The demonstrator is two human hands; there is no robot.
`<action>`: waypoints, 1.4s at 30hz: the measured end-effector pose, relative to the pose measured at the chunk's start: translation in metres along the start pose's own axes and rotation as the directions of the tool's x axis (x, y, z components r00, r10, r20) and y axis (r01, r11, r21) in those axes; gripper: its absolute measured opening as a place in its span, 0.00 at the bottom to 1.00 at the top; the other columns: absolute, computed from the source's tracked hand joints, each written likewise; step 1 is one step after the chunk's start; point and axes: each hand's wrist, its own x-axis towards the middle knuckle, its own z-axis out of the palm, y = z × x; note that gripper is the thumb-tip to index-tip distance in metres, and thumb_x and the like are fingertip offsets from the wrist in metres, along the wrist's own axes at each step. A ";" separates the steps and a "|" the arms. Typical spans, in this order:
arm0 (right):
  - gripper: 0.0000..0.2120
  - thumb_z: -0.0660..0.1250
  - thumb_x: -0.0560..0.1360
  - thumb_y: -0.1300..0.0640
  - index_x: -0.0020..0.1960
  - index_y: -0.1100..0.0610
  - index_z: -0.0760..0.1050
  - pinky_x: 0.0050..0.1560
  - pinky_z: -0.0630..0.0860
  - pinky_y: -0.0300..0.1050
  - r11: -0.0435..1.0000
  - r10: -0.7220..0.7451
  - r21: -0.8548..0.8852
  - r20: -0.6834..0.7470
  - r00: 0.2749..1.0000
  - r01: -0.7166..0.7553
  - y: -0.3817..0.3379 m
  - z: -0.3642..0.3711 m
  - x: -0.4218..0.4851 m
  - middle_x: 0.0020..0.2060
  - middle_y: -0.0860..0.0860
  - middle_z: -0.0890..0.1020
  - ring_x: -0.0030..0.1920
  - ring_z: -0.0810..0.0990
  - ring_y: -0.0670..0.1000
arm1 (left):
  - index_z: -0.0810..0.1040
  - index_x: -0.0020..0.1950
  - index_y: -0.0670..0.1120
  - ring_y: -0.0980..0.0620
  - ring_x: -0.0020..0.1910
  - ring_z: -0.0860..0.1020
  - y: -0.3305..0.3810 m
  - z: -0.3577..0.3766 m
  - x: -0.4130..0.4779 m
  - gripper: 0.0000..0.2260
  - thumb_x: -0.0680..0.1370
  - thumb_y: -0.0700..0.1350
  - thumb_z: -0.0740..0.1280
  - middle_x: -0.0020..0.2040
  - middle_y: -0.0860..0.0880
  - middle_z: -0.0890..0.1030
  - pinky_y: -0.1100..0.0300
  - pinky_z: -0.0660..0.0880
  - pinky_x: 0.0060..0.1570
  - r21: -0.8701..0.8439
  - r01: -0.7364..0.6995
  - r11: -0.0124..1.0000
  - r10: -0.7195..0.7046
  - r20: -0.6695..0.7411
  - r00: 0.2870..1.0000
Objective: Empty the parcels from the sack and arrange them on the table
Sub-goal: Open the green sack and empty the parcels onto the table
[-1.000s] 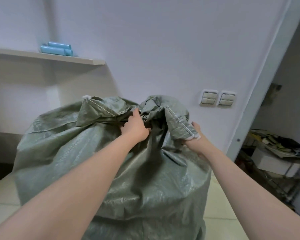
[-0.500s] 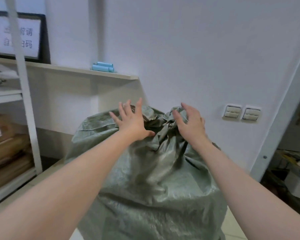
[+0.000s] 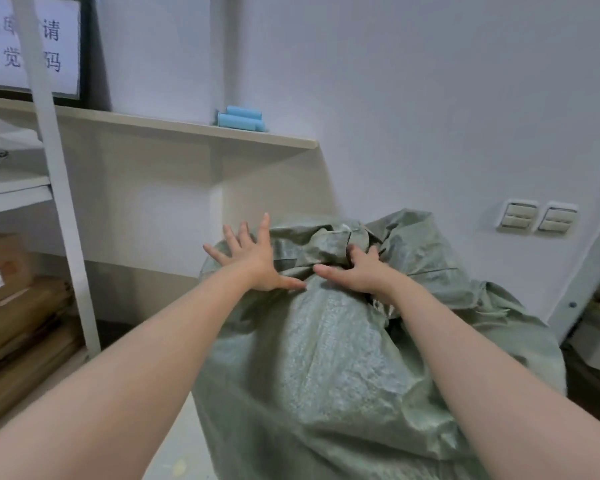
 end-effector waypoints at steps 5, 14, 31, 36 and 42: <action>0.42 0.68 0.63 0.29 0.71 0.48 0.67 0.65 0.70 0.50 0.967 0.111 0.239 -0.087 0.990 -0.088 0.007 0.023 0.024 0.69 0.54 0.72 0.64 0.73 0.56 | 0.27 0.76 0.52 0.40 0.78 0.44 -0.011 0.029 0.033 0.65 0.59 0.76 0.69 0.80 0.45 0.46 0.25 0.38 0.66 -0.161 0.064 0.985 -0.057 0.044 0.997; 0.12 0.68 0.76 0.60 0.60 0.56 0.76 0.45 0.78 0.41 0.741 0.073 0.664 -0.228 0.971 0.100 -0.003 0.017 0.033 0.52 0.54 0.83 0.49 0.82 0.50 | 0.79 0.50 0.65 0.40 0.68 0.68 0.025 0.057 0.055 0.04 0.77 0.59 0.66 0.66 0.51 0.72 0.28 0.48 0.69 -0.605 0.028 0.796 -0.144 -0.144 0.979; 0.09 0.67 0.75 0.65 0.54 0.59 0.79 0.46 0.81 0.44 0.740 -0.098 0.526 -0.532 0.841 0.419 -0.005 -0.075 0.019 0.43 0.52 0.84 0.43 0.83 0.50 | 0.76 0.40 0.56 0.46 0.52 0.80 0.102 -0.002 0.063 0.06 0.77 0.54 0.66 0.46 0.51 0.84 0.44 0.70 0.63 -0.723 -0.268 0.637 -0.046 -0.382 0.923; 0.06 0.70 0.74 0.58 0.46 0.49 0.75 0.32 0.69 0.39 0.856 -0.089 0.428 -0.433 0.897 0.291 0.021 -0.064 0.016 0.34 0.47 0.79 0.32 0.76 0.45 | 0.75 0.51 0.51 0.40 0.56 0.77 0.103 -0.006 0.041 0.05 0.81 0.48 0.61 0.52 0.44 0.81 0.48 0.70 0.59 -0.688 -0.207 0.696 -0.153 -0.424 0.893; 0.15 0.69 0.76 0.54 0.59 0.58 0.74 0.37 0.72 0.40 0.888 -0.090 0.386 -0.386 0.918 0.249 0.033 -0.058 0.008 0.43 0.49 0.80 0.40 0.77 0.49 | 0.61 0.73 0.52 0.37 0.71 0.64 0.124 -0.010 0.012 0.27 0.75 0.55 0.63 0.70 0.44 0.71 0.38 0.51 0.72 -0.539 -0.207 0.816 0.010 -0.345 0.938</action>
